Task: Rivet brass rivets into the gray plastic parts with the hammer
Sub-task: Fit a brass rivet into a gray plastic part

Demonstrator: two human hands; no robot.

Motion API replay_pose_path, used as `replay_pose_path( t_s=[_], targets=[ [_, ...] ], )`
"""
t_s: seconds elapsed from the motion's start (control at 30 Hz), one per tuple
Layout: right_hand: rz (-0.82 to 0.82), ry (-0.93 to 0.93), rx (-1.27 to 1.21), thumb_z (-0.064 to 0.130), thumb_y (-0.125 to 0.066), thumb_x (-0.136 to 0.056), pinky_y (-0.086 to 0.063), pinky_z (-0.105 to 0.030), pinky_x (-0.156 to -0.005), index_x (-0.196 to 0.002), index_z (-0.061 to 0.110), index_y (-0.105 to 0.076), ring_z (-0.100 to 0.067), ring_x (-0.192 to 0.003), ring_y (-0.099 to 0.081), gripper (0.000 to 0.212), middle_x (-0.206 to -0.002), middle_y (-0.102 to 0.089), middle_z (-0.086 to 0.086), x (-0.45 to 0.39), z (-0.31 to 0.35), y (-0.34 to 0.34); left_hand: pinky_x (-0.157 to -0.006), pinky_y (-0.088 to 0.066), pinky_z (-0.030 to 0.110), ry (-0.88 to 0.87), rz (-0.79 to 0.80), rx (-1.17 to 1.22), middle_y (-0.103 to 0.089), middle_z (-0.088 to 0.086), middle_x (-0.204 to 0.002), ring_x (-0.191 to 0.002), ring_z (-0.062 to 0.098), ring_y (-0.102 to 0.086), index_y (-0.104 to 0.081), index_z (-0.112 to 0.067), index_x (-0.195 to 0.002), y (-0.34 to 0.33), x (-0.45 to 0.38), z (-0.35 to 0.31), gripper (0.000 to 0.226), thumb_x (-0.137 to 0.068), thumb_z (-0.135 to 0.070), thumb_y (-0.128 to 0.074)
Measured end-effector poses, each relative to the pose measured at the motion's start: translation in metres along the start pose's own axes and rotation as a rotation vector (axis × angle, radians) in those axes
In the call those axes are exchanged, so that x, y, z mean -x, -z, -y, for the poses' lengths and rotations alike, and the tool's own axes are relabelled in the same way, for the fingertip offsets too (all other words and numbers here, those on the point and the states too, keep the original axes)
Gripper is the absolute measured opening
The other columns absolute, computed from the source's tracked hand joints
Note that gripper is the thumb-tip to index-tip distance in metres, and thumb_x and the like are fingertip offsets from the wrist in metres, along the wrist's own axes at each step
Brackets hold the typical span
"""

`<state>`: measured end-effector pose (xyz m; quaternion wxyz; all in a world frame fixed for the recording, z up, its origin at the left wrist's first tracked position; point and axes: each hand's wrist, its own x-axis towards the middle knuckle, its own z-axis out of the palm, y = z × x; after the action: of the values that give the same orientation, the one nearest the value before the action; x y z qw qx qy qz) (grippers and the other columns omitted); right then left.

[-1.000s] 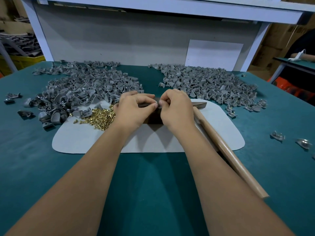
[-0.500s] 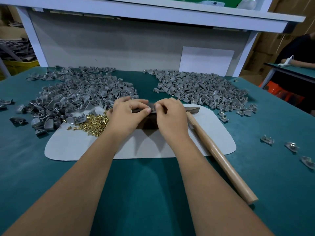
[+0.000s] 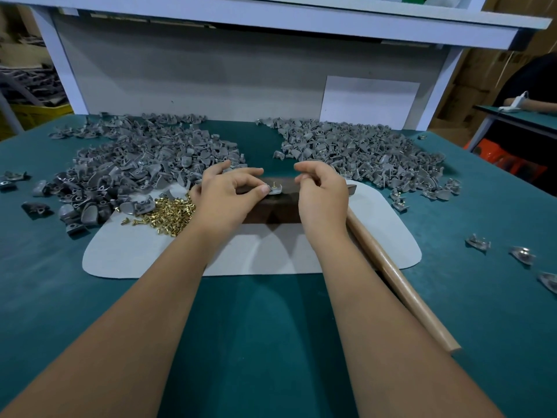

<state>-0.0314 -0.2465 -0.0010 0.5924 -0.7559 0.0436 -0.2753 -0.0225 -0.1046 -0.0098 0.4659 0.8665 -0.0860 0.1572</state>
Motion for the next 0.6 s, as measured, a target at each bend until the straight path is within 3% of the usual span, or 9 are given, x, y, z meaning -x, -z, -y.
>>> replay_pose_path(
  t_s=[0.33, 0.5, 0.6],
  targets=[
    [0.095, 0.102, 0.122, 0.012, -0.054, -0.089, -0.045, -0.026, -0.081, -0.085, 0.023, -0.068, -0.008, -0.09, -0.057, 0.018, -0.096, -0.064, 0.005, -0.0018, 0.0011, -0.0028, -0.101, -0.011, 0.035, -0.066, -0.047, -0.088, -0.061, -0.03, -0.11, -0.139, 0.009, -0.025, -0.064, -0.044, -0.074, 0.0008, -0.0001, -0.0025, 0.016, -0.086, -0.036, -0.072],
    [0.124, 0.233, 0.277, 0.019, -0.065, -0.084, -0.046, -0.036, -0.084, -0.079, 0.02, -0.067, -0.021, -0.092, -0.056, 0.006, -0.084, -0.057, 0.005, 0.0026, 0.0007, -0.0056, -0.099, -0.012, 0.035, -0.124, -0.087, -0.153, -0.057, -0.034, -0.103, -0.138, 0.011, -0.027, -0.062, -0.046, -0.071, 0.0002, -0.0003, -0.0046, 0.022, -0.085, -0.034, -0.073],
    [0.143, 0.293, 0.378, 0.017, -0.065, -0.083, -0.043, -0.034, -0.081, -0.078, 0.02, -0.065, -0.021, -0.092, -0.053, 0.006, -0.084, -0.057, 0.004, 0.0017, -0.0008, -0.0051, -0.098, -0.012, 0.034, -0.136, -0.089, -0.168, -0.057, -0.033, -0.103, -0.138, 0.011, -0.027, -0.064, -0.045, -0.073, -0.0001, -0.0003, -0.0038, 0.018, -0.085, -0.034, -0.073]
  ],
)
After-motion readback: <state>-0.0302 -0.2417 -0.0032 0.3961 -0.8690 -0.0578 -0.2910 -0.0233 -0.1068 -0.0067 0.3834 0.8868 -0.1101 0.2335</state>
